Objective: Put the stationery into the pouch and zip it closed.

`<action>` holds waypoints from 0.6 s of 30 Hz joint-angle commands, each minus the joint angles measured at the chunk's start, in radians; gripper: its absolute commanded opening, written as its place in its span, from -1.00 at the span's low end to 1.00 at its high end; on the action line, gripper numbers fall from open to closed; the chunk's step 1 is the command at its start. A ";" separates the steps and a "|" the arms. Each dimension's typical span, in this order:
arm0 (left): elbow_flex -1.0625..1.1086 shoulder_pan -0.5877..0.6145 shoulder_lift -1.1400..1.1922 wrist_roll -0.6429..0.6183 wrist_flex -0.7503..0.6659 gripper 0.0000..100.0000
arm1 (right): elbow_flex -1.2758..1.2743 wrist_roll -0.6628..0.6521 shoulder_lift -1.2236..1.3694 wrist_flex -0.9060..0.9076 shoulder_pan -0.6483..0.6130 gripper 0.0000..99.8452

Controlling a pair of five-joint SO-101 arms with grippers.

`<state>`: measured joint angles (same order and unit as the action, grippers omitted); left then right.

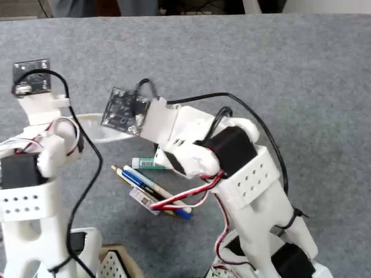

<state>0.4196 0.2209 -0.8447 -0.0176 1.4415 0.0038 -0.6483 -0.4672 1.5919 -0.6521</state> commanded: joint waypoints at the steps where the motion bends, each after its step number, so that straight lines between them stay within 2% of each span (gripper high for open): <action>1: -0.016 0.008 -0.003 0.005 0.012 -0.94 | 0.044 0.009 -0.030 0.003 0.005 -0.97; 7: -0.007 0.008 -0.003 0.005 0.020 -0.94 | 0.045 -0.003 -0.031 0.003 0.003 -0.94; 12: -0.007 0.008 -0.003 0.005 0.021 -0.94 | 0.038 -0.017 -0.082 -0.002 0.002 -0.49; 14: -0.007 0.008 -0.003 0.005 0.021 -0.94 | 0.038 -0.017 -0.122 -0.002 -0.037 -0.34; 18: -0.007 0.008 -0.003 0.005 0.021 -0.94 | 0.038 -0.017 -0.168 -0.002 -0.123 -0.32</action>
<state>0.4196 0.2225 -0.8447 -0.0176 1.4569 0.0038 -0.6575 -0.5961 1.5919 -0.7165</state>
